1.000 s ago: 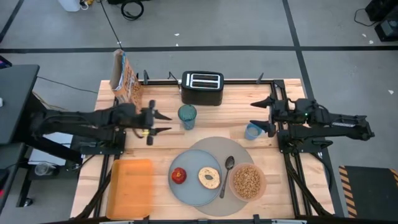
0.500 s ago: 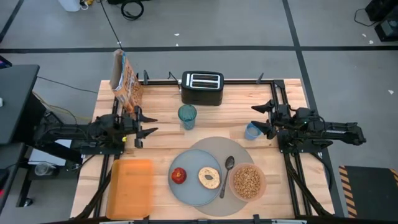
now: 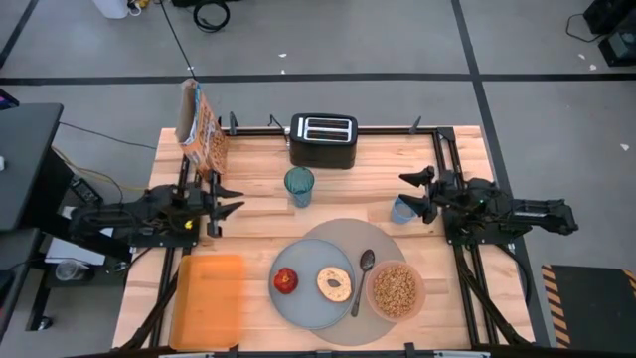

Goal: Arrange a breakfast setting
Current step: Return to Home Position

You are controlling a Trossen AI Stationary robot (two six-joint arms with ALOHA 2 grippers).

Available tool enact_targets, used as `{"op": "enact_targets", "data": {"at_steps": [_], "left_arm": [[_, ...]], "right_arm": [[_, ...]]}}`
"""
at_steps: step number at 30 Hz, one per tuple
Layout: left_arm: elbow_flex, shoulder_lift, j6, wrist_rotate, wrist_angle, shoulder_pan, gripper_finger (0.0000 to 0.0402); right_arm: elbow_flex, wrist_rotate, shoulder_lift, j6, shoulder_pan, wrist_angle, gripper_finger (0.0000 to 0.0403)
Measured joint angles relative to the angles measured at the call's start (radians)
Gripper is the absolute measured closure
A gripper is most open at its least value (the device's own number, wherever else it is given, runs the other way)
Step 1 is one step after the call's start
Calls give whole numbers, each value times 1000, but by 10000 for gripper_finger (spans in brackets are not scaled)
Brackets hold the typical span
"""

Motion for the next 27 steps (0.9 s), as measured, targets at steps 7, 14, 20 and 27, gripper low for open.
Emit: {"op": "enact_targets", "data": {"at_steps": [7,14,20,27], "left_arm": [[0,-46,28,-61,-2,1,300],[0,-46,7,-62,3,1,300],[-1,-46,12,-62,4,1,300],[-1,-46,14,-62,4,1,300]], "right_arm": [[-13,208,4,51,0,-9,23],[-13,225,5,46,0,0,23],[-13,224,5,44,0,1,23],[-13,222,5,44,0,1,22]]}}
